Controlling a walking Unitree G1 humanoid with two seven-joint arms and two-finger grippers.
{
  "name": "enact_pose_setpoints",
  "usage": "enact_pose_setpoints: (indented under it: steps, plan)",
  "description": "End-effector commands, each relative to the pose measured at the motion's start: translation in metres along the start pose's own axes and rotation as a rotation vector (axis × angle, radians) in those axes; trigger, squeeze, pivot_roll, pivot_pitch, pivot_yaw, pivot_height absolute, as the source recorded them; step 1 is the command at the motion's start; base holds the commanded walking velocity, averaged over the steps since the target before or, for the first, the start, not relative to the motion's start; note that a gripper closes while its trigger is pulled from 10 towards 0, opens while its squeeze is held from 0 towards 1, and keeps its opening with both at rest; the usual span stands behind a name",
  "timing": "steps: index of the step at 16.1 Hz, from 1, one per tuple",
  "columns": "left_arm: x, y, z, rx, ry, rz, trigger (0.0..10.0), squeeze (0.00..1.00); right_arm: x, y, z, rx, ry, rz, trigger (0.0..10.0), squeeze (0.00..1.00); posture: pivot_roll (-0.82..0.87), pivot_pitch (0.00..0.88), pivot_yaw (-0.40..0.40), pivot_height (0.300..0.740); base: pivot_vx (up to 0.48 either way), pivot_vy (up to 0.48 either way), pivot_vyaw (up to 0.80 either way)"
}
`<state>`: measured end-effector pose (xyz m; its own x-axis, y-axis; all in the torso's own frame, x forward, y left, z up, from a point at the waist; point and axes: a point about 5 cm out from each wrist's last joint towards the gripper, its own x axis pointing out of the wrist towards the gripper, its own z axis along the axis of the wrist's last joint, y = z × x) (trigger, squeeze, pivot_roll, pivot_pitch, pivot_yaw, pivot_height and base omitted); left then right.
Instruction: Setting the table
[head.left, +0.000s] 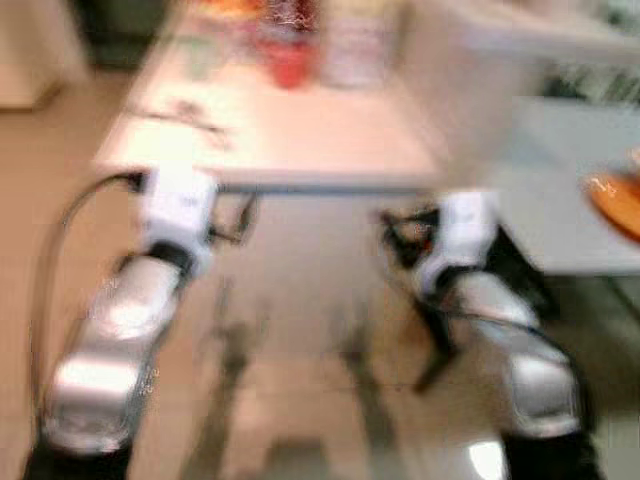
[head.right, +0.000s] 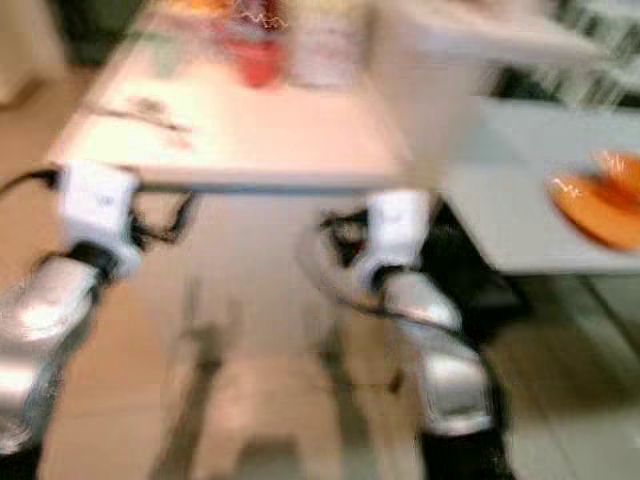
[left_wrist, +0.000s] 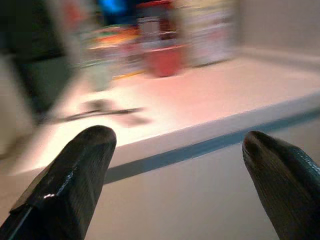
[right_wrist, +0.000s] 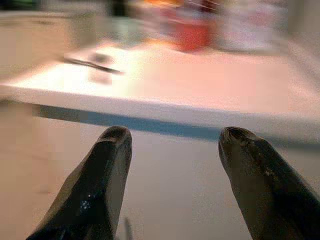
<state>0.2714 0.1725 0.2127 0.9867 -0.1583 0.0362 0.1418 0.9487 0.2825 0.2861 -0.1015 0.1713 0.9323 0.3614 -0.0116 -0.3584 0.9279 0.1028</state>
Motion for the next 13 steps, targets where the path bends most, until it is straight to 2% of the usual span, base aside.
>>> enact_pose_setpoints:
  steps: [1,5,7,8,11,13]
  plan:
    - [0.003,-0.008,0.006,-0.005,-0.02,-0.039,10.0,0.0,-0.003,-0.01,0.005,-0.015,-0.018,-0.029,10.0,0.0,0.11,0.0,-0.069,0.74,0.0,0.446,0.8]
    - [0.005,-0.015,0.008,-0.013,-0.029,-0.052,10.0,0.0,-0.006,-0.021,0.007,-0.014,-0.028,-0.053,10.0,0.0,0.12,0.0,-0.073,0.74,0.0,0.444,0.73]
    - [0.004,-0.012,0.008,-0.019,-0.048,-0.028,10.0,0.0,-0.005,-0.025,0.005,0.027,-0.033,-0.095,10.0,0.0,0.12,0.0,-0.074,0.74,0.0,0.0,0.0]
    - [0.004,-0.01,0.009,0.001,-0.049,-0.009,10.0,0.0,-0.005,-0.023,0.006,0.026,-0.035,-0.095,10.0,0.0,0.11,0.0,-0.068,0.74,0.0,-0.48,0.0]
    - [0.008,-0.01,0.008,-0.026,-0.045,0.008,10.0,0.0,-0.006,-0.023,0.007,0.024,-0.038,-0.098,10.0,0.0,0.1,0.0,-0.063,0.74,0.0,-0.48,0.0]
    - [0.01,-0.011,0.006,-0.035,-0.042,0.03,10.0,0.0,-0.007,-0.029,0.006,0.025,-0.036,-0.123,10.0,0.0,0.11,0.0,-0.06,0.74,0.0,-0.124,0.0]
